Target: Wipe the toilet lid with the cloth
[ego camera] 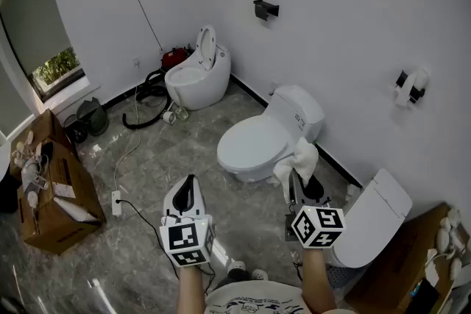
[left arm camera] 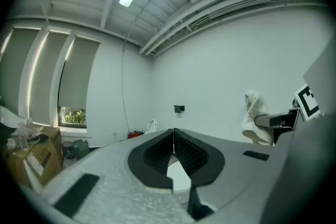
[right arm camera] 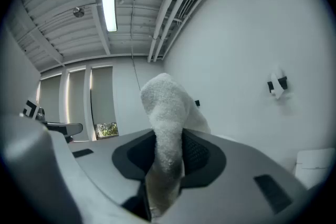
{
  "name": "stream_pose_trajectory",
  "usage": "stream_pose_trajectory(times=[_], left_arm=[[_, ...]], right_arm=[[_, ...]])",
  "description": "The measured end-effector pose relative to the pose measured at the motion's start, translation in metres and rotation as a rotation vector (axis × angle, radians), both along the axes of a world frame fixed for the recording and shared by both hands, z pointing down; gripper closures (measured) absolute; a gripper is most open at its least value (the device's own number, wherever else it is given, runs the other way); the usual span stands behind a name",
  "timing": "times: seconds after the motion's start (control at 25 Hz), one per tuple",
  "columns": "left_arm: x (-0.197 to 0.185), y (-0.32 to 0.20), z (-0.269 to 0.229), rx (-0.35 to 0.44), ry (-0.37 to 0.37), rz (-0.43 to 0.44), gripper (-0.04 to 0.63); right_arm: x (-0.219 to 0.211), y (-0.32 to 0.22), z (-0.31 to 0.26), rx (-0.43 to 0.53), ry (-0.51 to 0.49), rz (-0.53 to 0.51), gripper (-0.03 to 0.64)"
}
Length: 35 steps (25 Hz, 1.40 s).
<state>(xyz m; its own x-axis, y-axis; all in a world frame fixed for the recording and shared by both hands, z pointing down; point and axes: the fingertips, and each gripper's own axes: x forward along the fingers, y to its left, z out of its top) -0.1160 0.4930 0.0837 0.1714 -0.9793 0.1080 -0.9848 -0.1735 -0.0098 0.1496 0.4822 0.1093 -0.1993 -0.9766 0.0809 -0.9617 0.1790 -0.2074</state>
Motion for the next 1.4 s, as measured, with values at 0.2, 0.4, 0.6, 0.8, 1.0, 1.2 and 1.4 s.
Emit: stream_pose_trajectory(times=[0.2, 0.4, 0.6, 0.8, 1.0, 1.2, 1.4], left_arm=[[0.006, -0.002, 0.009, -0.013, 0.000, 0.020, 0.586], [0.001, -0.006, 0.007, -0.010, 0.006, 0.022, 0.586], [-0.005, -0.012, 0.006, -0.002, 0.008, 0.026, 0.586], [-0.014, -0.021, 0.007, 0.003, 0.013, 0.038, 0.586], [-0.020, -0.032, 0.012, -0.002, 0.011, 0.056, 0.586], [-0.028, -0.042, 0.021, -0.018, 0.020, 0.058, 0.586], [-0.036, -0.053, 0.028, -0.033, 0.036, 0.035, 0.586]], right_arm=[[0.003, -0.002, 0.001, 0.003, -0.001, 0.001, 0.511], [0.000, -0.004, 0.001, -0.002, 0.001, 0.008, 0.511], [-0.003, -0.008, 0.003, -0.003, -0.015, 0.011, 0.511], [-0.006, -0.015, 0.003, 0.003, -0.041, 0.042, 0.511], [-0.010, -0.018, 0.007, 0.006, -0.040, 0.071, 0.511], [-0.013, -0.025, 0.014, -0.013, -0.033, 0.086, 0.511], [-0.014, -0.041, 0.015, -0.021, -0.020, 0.081, 0.511]])
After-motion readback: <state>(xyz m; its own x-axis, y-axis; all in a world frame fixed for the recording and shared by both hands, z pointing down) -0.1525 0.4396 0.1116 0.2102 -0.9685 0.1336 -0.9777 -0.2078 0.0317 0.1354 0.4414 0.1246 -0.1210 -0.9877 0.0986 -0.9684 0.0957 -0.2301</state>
